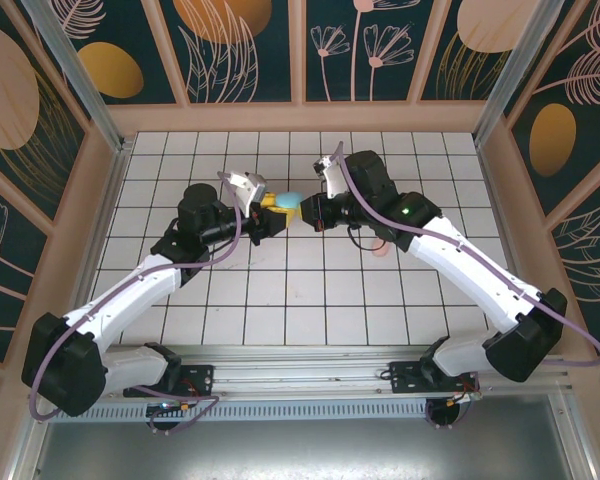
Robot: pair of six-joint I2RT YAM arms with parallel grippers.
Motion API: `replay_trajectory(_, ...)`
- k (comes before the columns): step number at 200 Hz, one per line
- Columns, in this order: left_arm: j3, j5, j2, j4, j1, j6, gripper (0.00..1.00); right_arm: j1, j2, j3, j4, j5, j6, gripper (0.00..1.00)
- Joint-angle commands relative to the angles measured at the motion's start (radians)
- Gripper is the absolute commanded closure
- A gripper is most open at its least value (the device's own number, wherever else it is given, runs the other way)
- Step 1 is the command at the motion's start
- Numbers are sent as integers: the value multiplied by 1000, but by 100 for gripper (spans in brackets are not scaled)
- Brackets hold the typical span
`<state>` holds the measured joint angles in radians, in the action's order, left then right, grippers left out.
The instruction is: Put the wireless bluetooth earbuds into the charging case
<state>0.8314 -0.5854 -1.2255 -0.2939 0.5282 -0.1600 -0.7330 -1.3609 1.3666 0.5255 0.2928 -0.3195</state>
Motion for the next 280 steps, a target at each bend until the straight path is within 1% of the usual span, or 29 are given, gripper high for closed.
replay_trajectory(1,-10,-64,-15,12,13,31,100,12,-18,65,-33,-27,14,100)
replay_trajectory(24,-20,-65,-22,13,13,33,100,14,-40,95,3,-34,19,100)
replay_trajectory(111,-26,-67,-28,10,13,40,100,20,-90,138,39,-17,34,100)
replay_trajectory(152,-31,-73,-15,-2,12,34,100,53,-69,72,-21,89,8,100)
replay_trajectory(201,-68,-120,12,-83,12,23,100,74,-33,8,-77,150,-26,100)
replay_trajectory(248,-92,-139,45,-138,12,70,96,83,-21,-39,-137,246,-53,100)
replay_trajectory(280,-90,-143,57,-136,13,108,99,83,-13,-59,-154,272,-65,100)
